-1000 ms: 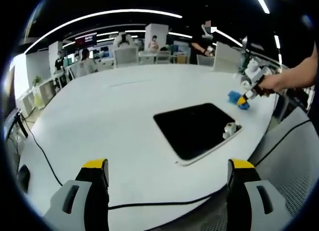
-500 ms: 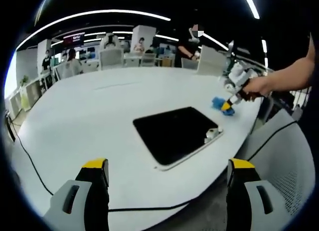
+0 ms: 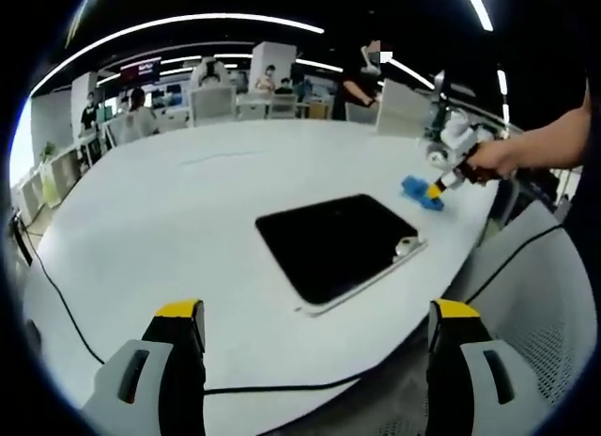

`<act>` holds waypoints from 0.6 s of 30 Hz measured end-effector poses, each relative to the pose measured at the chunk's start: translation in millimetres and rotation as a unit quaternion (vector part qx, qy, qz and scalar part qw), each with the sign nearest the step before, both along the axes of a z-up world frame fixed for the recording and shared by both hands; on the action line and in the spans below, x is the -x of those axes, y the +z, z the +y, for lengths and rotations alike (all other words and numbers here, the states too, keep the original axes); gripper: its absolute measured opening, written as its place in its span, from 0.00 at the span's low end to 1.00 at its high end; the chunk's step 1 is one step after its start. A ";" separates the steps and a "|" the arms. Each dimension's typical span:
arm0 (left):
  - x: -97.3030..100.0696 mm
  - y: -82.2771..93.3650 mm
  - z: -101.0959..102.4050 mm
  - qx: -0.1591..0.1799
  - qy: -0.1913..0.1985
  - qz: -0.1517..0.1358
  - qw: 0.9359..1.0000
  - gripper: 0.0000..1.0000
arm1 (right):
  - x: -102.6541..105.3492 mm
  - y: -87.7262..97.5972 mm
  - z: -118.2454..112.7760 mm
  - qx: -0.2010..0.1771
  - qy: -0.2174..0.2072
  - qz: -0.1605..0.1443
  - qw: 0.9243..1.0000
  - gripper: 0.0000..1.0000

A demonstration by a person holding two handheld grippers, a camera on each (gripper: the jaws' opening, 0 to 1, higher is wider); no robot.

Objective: Wipe the mirror surface with the cleaning cloth until all visible marks leave the cleaned area.

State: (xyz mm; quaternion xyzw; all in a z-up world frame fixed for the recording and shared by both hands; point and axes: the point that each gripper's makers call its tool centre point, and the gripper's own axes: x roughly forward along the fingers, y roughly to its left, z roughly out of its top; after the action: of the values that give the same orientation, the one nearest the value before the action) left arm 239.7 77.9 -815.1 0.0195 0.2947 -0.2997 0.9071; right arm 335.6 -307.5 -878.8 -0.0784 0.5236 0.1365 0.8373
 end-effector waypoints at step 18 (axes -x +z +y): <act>-3.8 11.6 -3.9 0.002 -0.015 -0.044 0.999 1.00 | -28.7 53.7 12.2 -0.093 -0.142 0.048 0.984 0.01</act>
State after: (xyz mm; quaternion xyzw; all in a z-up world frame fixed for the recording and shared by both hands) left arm 243.5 74.0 -803.5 0.0357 0.2537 -0.3126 0.9147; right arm 364.3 -295.3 -825.1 0.0817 0.5536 0.0681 0.8260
